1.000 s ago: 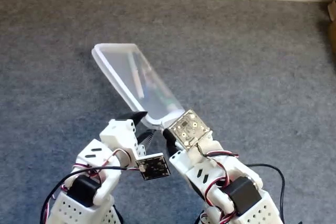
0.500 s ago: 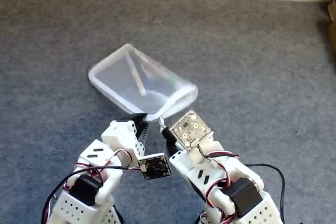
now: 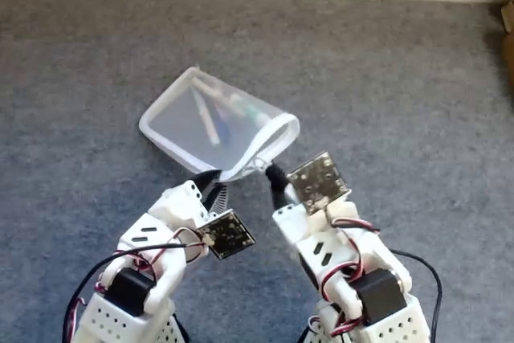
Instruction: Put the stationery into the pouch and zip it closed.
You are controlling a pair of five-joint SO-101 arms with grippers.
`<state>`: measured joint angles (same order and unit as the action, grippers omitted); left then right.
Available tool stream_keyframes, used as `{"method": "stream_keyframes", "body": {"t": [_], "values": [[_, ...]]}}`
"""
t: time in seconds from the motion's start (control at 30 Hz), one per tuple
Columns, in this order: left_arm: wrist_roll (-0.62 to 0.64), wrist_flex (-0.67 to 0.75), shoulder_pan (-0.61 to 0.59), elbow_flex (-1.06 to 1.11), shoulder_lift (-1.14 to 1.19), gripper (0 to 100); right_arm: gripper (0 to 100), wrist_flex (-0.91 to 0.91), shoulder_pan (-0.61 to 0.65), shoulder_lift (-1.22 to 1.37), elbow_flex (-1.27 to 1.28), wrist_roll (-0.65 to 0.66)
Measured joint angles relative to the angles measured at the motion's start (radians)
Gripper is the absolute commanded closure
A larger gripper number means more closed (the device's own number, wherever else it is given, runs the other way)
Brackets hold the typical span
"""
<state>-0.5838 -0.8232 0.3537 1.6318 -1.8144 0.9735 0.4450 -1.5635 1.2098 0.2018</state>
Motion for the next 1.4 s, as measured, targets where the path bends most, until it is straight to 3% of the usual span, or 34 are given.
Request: {"method": "stream_keyframes", "body": {"t": [0.2, 0.4, 1.13, 1.4], "values": [[0.077, -0.104, 0.000, -0.083, 0.000, 99, 99.5, -0.176, -0.077, 0.000, 0.104, -0.018], [0.100, -0.118, -0.026, -0.103, 0.000, 99, 99.5, -0.284, -0.121, 0.002, 0.149, -0.020], [0.170, -0.192, -0.060, -0.172, -0.002, 100, 99.5, -0.331, -0.123, 0.008, 0.166, -0.029], [0.187, -0.195, -0.060, -0.172, 0.000, 100, 99.5, -0.333, -0.163, 0.336, 0.048, -0.084]]}}
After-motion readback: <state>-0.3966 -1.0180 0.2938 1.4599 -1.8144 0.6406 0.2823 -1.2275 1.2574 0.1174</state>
